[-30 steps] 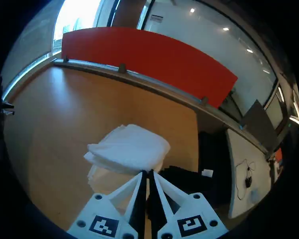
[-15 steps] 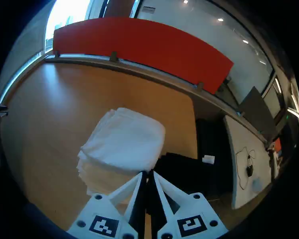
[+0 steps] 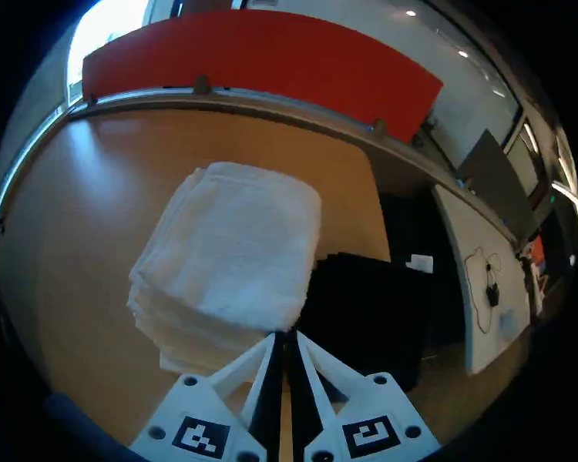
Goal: Fold towel
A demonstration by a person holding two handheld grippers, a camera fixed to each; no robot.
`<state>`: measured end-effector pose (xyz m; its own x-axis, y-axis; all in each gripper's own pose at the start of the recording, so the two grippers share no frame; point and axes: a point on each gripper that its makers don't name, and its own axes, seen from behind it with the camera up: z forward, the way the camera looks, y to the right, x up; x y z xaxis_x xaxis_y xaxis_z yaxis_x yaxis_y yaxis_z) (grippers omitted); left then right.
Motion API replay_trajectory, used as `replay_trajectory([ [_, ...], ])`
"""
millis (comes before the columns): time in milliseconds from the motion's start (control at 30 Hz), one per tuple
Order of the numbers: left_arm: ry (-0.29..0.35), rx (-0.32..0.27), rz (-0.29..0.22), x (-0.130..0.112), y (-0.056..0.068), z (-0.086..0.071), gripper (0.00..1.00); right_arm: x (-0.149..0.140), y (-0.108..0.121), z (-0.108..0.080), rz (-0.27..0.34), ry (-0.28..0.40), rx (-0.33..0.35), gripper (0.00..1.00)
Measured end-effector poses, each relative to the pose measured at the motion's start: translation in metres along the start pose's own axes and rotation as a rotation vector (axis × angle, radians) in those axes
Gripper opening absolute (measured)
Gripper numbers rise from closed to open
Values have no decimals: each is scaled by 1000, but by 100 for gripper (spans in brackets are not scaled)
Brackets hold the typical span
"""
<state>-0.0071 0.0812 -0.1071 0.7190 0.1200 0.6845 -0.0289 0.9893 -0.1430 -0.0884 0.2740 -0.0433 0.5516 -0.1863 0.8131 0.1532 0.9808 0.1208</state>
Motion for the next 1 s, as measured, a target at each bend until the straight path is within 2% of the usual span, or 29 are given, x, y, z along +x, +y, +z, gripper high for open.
replay_trajectory([
  [333,2,-1,2,2,0,0,88,-13,1,18,26,-43,-26,5],
  [700,3,3,-1,2,-4,0,88,-16,3,23,28,-56,-46,7],
  [767,4,5,-1,3,-5,0,88,-15,3,20,33,-48,-51,10],
  [900,7,5,-4,5,-6,0,88,-14,1,13,33,-26,-48,24],
  [1000,10,3,-5,7,-7,1,88,-12,1,6,24,-7,-59,41],
])
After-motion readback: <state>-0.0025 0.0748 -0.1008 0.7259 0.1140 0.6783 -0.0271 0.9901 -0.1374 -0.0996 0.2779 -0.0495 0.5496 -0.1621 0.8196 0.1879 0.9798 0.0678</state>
